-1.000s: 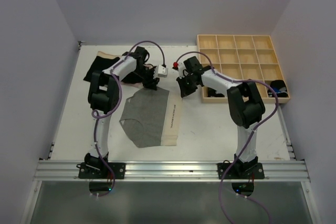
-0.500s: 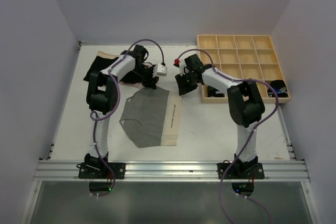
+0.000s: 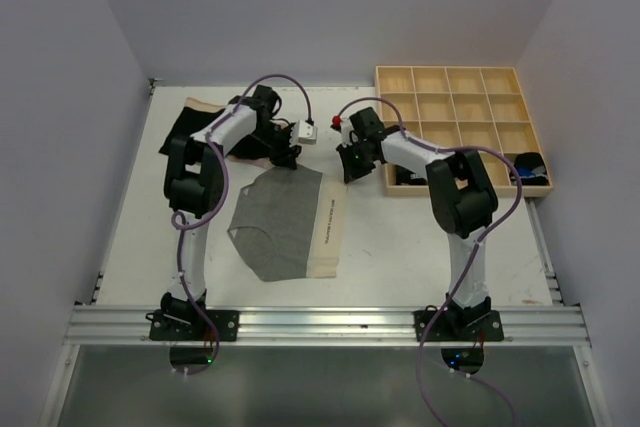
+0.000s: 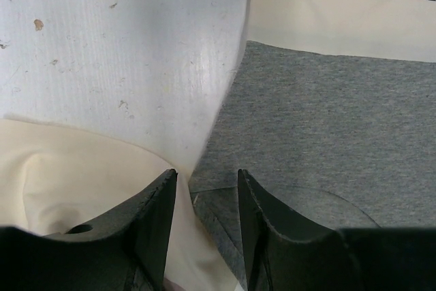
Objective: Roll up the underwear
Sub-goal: Fold the underwear
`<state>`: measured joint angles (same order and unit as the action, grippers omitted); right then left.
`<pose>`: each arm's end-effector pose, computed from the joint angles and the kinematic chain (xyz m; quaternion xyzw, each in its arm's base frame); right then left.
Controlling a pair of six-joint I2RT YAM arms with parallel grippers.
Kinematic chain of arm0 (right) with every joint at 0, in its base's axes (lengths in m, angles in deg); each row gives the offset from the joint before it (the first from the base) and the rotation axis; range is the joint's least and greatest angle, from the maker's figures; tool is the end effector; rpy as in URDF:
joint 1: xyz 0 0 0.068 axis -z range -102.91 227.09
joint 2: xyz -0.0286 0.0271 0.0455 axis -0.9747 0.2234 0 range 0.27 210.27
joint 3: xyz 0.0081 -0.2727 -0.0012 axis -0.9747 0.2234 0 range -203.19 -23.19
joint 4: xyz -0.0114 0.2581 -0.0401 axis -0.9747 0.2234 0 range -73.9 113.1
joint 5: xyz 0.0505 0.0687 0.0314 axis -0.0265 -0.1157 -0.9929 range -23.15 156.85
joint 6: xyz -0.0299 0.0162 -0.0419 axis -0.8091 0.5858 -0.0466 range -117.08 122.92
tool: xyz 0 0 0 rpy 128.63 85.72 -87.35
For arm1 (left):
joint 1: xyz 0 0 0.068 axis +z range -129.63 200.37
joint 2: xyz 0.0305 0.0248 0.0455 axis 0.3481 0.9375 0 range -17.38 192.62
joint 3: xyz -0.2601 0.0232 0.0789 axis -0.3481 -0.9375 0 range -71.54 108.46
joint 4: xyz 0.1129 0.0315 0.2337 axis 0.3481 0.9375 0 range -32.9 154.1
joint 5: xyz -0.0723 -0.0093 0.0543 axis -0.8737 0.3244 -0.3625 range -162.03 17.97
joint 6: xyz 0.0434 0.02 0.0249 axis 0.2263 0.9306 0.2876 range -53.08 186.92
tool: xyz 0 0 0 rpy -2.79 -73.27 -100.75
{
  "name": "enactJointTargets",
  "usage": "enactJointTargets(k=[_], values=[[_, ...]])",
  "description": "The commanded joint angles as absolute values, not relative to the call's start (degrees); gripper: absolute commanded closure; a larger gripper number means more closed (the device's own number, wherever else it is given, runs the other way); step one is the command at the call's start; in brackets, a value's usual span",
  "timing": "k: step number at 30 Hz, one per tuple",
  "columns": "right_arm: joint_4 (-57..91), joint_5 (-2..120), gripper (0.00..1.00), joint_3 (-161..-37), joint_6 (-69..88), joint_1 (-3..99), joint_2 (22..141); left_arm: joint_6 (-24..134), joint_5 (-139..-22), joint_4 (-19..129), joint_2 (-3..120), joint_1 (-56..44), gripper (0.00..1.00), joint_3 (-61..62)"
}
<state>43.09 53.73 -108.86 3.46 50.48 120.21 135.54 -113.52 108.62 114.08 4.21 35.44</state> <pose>0.3900 0.2045 0.1586 -0.2448 0.9311 0.1655 0.2137 0.4419 -0.1526 0.1666 0.6576 0.6564 -0.2651 0.2575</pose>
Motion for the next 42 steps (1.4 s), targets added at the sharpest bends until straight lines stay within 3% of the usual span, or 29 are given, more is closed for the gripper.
enactJointTargets(k=[1,18,29,42], values=[[42.1,52.4,1.00,-106.3,1.5,50.3,118.9,137.1,-114.7,109.0,111.3,4.9,0.55,36.0],[41.2,55.2,1.00,-98.6,2.4,50.5,109.0,140.9,-115.0,109.0,112.0,3.7,0.54,34.2],[42.6,55.3,1.00,-102.2,2.4,50.4,108.2,141.5,-116.2,108.1,112.9,2.3,0.55,35.5],[42.9,55.4,1.00,-102.1,2.0,50.5,108.4,139.3,-113.3,106.9,118.8,0.9,0.64,39.8]])
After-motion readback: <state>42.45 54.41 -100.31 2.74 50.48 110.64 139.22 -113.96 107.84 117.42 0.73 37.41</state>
